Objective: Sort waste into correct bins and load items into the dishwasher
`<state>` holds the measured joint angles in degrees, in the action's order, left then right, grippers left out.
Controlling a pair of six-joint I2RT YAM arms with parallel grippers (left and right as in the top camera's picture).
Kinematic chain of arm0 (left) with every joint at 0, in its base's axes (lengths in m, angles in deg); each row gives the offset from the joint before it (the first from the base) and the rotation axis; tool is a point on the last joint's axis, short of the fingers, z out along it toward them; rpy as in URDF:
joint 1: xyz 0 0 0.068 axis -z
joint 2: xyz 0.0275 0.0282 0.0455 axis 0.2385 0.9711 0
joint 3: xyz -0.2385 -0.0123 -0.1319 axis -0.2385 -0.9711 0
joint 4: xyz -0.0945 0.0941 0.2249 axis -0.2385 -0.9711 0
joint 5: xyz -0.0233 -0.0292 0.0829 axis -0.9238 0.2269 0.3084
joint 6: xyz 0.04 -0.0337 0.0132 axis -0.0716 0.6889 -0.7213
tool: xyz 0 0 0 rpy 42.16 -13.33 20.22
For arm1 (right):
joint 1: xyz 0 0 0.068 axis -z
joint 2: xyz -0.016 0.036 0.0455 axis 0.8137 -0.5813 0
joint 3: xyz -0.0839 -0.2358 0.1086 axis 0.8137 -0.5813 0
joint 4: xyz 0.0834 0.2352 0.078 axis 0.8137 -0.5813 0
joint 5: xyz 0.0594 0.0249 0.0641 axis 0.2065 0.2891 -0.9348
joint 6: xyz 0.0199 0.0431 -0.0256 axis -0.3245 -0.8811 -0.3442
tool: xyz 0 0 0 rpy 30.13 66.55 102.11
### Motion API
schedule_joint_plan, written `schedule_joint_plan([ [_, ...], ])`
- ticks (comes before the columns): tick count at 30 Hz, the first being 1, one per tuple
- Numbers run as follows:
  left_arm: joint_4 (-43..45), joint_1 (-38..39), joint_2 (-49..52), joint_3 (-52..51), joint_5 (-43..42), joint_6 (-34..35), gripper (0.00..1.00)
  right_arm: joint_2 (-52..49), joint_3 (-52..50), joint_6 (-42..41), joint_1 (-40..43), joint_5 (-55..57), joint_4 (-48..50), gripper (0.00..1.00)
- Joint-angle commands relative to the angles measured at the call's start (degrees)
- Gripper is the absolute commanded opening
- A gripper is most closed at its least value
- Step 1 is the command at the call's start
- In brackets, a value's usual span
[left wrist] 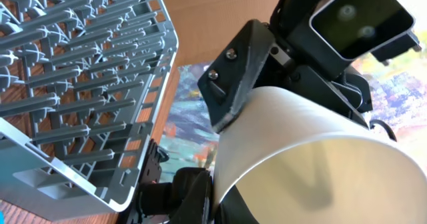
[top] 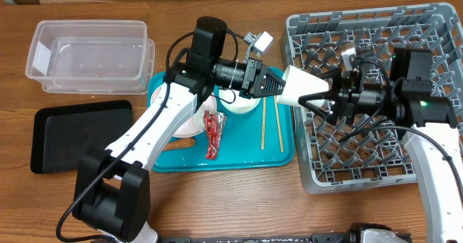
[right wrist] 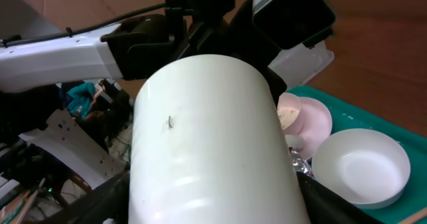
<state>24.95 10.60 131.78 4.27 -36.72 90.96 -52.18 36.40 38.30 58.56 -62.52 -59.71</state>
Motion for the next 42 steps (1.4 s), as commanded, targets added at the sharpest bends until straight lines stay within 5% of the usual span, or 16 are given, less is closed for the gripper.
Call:
schedule_joint_plan([
  [1, 0.22, 0.39, -1.73, 0.94, -1.44, 0.39, 0.04, 0.02, 1.53, 0.39, 0.02, -1.33, 1.22, 0.67],
  [7, 0.24, 0.39, -1.73, 0.94, -0.81, 0.37, 0.04, 0.04, 1.53, 0.39, 0.04, -1.66, 1.92, 0.56],
  [10, 0.24, 0.33, -1.73, 0.94, 0.74, 0.00, 0.38, 0.02, 1.53, 0.17, 0.04, -1.20, 1.90, 0.45],
  [18, -5.01, -4.50, -1.75, 0.94, 6.93, -7.56, 0.67, 0.39, 1.62, -12.50, 0.15, 26.73, 1.92, 0.31],
  [28, -33.66, -11.43, -2.78, 0.94, 37.09, -23.08, 0.72, 0.70, 11.06, -20.44, 5.62, 51.93, -10.45, 0.26],
  [35, -50.71, -14.23, -7.78, 0.96, 67.87, -21.75, 0.77, 0.68, 16.96, -21.14, 20.24, 56.98, -15.76, 0.26],
  [42, -54.80, -14.69, -13.44, 0.96, 75.06, -21.07, 0.80, -3.19, 16.87, -27.06, 31.23, 71.34, -19.21, 0.25],
])
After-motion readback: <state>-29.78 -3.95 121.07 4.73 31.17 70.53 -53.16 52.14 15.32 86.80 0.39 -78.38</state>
